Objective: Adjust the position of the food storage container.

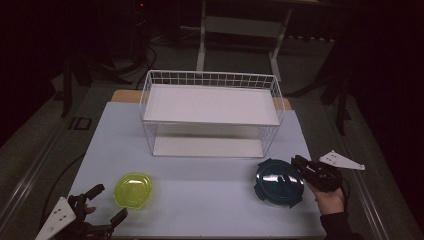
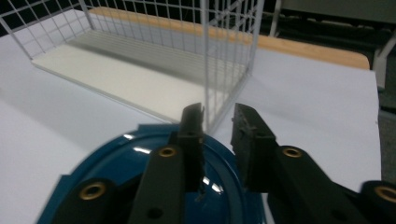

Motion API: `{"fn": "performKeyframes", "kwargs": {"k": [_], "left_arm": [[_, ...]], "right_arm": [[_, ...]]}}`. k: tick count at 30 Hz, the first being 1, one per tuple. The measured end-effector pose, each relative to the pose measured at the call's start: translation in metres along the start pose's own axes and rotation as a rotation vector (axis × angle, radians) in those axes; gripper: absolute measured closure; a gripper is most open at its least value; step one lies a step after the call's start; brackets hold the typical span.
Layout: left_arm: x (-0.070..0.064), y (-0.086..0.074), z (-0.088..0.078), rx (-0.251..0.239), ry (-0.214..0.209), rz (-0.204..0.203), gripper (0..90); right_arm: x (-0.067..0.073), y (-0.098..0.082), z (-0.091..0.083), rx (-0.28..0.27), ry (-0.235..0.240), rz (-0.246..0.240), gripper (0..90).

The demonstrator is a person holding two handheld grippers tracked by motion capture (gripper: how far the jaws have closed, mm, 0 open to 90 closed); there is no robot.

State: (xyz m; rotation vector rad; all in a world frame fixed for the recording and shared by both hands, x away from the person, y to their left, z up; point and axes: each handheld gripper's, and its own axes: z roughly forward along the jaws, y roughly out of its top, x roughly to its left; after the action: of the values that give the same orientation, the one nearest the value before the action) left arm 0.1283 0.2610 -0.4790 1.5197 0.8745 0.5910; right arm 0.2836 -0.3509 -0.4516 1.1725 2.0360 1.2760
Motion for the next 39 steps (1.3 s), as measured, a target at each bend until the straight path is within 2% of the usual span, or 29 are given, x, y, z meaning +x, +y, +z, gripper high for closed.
{"fn": "performKeyframes", "kwargs": {"k": [4, 5, 8, 9, 10, 11, 14, 15, 19, 24, 26, 27, 30, 39], "left_arm": [[0.0, 0.0, 0.0, 0.001, 0.0, 0.001, 0.0], [0.0, 0.0, 0.0, 0.0, -0.003, 0.0, 0.0], [0.0, 0.0, 0.0, -0.001, -0.003, -0.002, 0.0], [0.0, 0.0, 0.0, -0.001, -0.004, -0.003, 0.0], [0.0, 0.0, 0.0, -0.001, -0.004, -0.003, 0.0], [0.0, 0.0, 0.0, -0.001, -0.003, -0.002, 0.0], [0.0, 0.0, 0.0, 0.001, -0.004, 0.0, 0.0], [0.0, 0.0, 0.0, 0.0, -0.004, 0.0, 0.0], [0.0, 0.0, 0.0, -0.001, -0.006, -0.002, 0.0], [0.0, 0.0, 0.0, -0.002, -0.007, -0.005, 0.0], [0.0, 0.0, 0.0, 0.0, -0.007, -0.003, 0.0], [0.0, 0.0, 0.0, -0.001, -0.006, -0.003, 0.0], [0.0, 0.0, 0.0, -0.001, -0.006, -0.003, 0.0], [0.0, 0.0, 0.001, -0.001, -0.006, -0.003, 0.0]], "right_arm": [[-0.009, -0.008, 0.003, 0.028, -0.014, 0.01, 82.1], [-0.013, -0.012, 0.006, 0.045, -0.033, 0.008, 84.4], [-0.017, -0.016, 0.008, 0.06, -0.044, 0.013, 86.1], [-0.022, -0.02, 0.009, 0.075, -0.064, 0.022, 89.4], [-0.022, -0.02, 0.009, 0.075, -0.064, 0.022, 89.4], [-0.027, -0.023, 0.01, 0.088, -0.084, 0.031, 89.8], [-0.031, -0.027, 0.011, 0.105, -0.087, 0.039, 89.9], [-0.034, -0.032, 0.013, 0.127, -0.095, 0.043, 90.0], [-0.037, -0.038, 0.015, 0.137, -0.087, 0.063, 90.0], [-0.037, -0.041, 0.016, 0.15, -0.074, 0.069, 90.0], [-0.035, -0.042, 0.017, 0.161, -0.087, 0.054, 90.0], [-0.035, -0.043, 0.017, 0.156, -0.084, 0.07, 90.0], [-0.035, -0.043, 0.017, 0.159, -0.084, 0.072, 90.0], [-0.028, -0.047, 0.009, 0.165, -0.081, 0.077, 90.0]]}}
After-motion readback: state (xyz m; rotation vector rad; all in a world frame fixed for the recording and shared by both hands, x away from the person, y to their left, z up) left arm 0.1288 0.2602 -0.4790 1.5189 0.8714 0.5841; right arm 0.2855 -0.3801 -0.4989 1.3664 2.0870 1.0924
